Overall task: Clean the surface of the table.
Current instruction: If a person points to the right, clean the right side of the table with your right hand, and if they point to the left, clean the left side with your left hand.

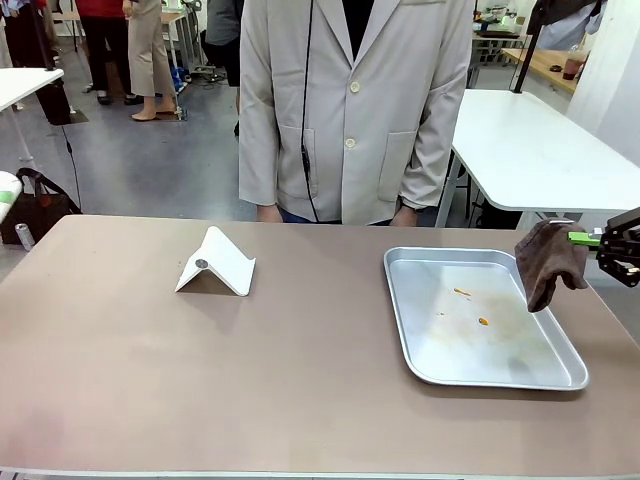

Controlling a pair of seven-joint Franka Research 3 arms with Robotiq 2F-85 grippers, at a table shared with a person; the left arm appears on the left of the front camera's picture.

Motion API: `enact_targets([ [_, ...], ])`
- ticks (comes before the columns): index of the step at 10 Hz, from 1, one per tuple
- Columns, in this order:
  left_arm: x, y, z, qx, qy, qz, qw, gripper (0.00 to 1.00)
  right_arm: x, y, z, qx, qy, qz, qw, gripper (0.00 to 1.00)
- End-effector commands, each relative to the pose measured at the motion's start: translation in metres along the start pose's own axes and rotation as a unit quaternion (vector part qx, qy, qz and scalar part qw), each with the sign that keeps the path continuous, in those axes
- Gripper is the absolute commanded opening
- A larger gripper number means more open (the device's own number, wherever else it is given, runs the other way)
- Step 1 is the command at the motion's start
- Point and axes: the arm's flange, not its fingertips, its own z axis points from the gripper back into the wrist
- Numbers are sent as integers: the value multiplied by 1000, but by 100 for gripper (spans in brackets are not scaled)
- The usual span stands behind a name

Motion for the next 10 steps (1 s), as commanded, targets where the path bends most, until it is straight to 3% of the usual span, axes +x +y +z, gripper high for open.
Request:
enact_targets([
  [1,-13,10,3,-30,-16,-2,999,22,-2,4,2,3,3,0,1000,0],
  [4,-31,24,-3,-41,35,11,998,22,-2,4,2,3,3,0,1000,0],
  [5,-21,26,-6,-35,-5,17,999,22,-2,4,2,3,3,0,1000,0],
  [10,-21,26,-6,-35,-5,17,999,22,-2,4,2,3,3,0,1000,0],
])
